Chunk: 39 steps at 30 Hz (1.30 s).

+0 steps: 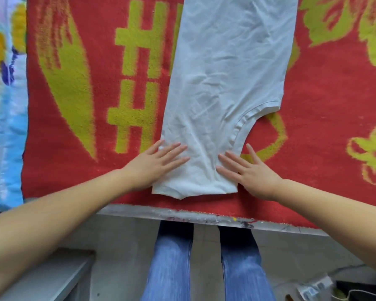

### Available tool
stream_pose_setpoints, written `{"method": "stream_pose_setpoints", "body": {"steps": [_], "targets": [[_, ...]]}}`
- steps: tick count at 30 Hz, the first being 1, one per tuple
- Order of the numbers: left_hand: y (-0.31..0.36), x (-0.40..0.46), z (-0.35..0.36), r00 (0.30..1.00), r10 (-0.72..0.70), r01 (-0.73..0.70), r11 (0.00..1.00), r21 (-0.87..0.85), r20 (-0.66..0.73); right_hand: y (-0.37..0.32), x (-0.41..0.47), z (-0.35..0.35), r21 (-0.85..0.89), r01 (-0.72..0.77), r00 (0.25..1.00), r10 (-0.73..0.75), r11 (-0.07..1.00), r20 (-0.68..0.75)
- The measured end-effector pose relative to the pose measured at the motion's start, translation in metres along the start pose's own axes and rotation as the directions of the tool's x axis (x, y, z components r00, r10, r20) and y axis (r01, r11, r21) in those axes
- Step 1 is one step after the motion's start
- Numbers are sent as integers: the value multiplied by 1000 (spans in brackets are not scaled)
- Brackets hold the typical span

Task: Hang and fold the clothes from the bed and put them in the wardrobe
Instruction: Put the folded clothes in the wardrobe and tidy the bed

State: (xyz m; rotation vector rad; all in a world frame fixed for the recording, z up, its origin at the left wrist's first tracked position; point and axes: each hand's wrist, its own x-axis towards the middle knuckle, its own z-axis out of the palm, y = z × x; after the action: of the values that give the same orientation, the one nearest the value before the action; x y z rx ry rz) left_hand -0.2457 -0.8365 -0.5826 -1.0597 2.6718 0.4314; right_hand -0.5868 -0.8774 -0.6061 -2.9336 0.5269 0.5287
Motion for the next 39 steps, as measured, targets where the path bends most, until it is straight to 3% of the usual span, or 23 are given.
{"method": "stream_pose_setpoints", "body": {"steps": [3, 7, 9, 10, 11, 13, 15, 17, 20, 22, 26, 29, 30, 31, 32, 33, 34, 35, 36, 37, 39], "targets": [[-31, 3, 11, 989, 88, -100, 990, 97, 115, -5, 10, -2, 29, -49, 999, 49, 998, 14], [-37, 29, 6, 966, 232, -236, 971, 28, 112, 3, 12, -6, 116, -59, 998, 58, 991, 18], [-37, 36, 3, 963, 179, -154, 979, -135, 201, 5, 15, -5, 288, -86, 995, 95, 954, -20], [-37, 38, -3, 953, 125, -48, 963, -267, 277, 6, 17, -8, 452, -132, 986, 163, 882, -29], [-39, 41, -13, 948, 51, 92, 902, -422, 315, 9, 21, -17, 632, -206, 968, 252, 747, 19], [-47, 51, -39, 948, -157, 314, 618, -721, 278, 22, 29, -34, 850, -368, 868, 466, 376, 170], [-63, 63, -65, 905, -330, 356, 244, -902, 268, 45, 36, -53, 919, -384, 728, 641, 84, 245], [-81, 81, -80, 839, -451, 330, -22, -944, 304, 73, 45, -61, 949, -302, 611, 747, -86, 262], [-100, 114, -77, 749, -537, 249, -316, -916, 388, 108, 71, -62, 919, -323, 483, 795, -228, 367], [-107, 132, -65, 679, -579, 275, -370, -887, 452, 120, 90, -54, 869, -420, 400, 806, -263, 437], [-104, 140, -51, 606, -632, 274, -404, -873, 483, 122, 102, -53, 774, -614, 296, 864, -154, 407], [-102, 129, -48, 635, -691, 191, -293, -937, 346, 112, 86, -61, 824, -541, 258, 899, -169, 354], [-102, 126, -49, 616, -741, 171, -207, -963, 269, 106, 80, -65, 839, -541, 271, 931, -63, 244], [-102, 123, -51, 557, -816, 208, -43, -977, 155, 97, 77, -69, 812, -570, 327, 941, 126, 83], [-102, 119, -52, 494, -869, 290, 204, -935, -36, 89, 74, -73, 731, -590, 433, 898, 344, -73], [-98, 116, -53, 504, -829, 373, 462, -805, -242, 80, 75, -75, 620, -579, 568, 808, 529, -159], [-90, 113, -52, 592, -708, 404, 674, -619, -385, 71, 77, -77, 518, -553, 702, 700, 652, -131], [-79, 111, -48, 723, -544, 374, 826, -422, -425, 62, 80, -77, 448, -534, 790, 612, 717, -37], [-67, 112, -39, 840, -402, 322, 910, -262, -365, 55, 83, -73, 400, -549, 820, 566, 734, 86], [-55, 113, -29, 915, -324, 291, 943, -162, -240, 51, 86, -67, 356, -596, 800, 571, 719, 186], [-38, 119, -17, 930, -368, 366, 928, -69, -12, 56, 86, -58, 288, -684, 729, 633, 670, 261]]}}
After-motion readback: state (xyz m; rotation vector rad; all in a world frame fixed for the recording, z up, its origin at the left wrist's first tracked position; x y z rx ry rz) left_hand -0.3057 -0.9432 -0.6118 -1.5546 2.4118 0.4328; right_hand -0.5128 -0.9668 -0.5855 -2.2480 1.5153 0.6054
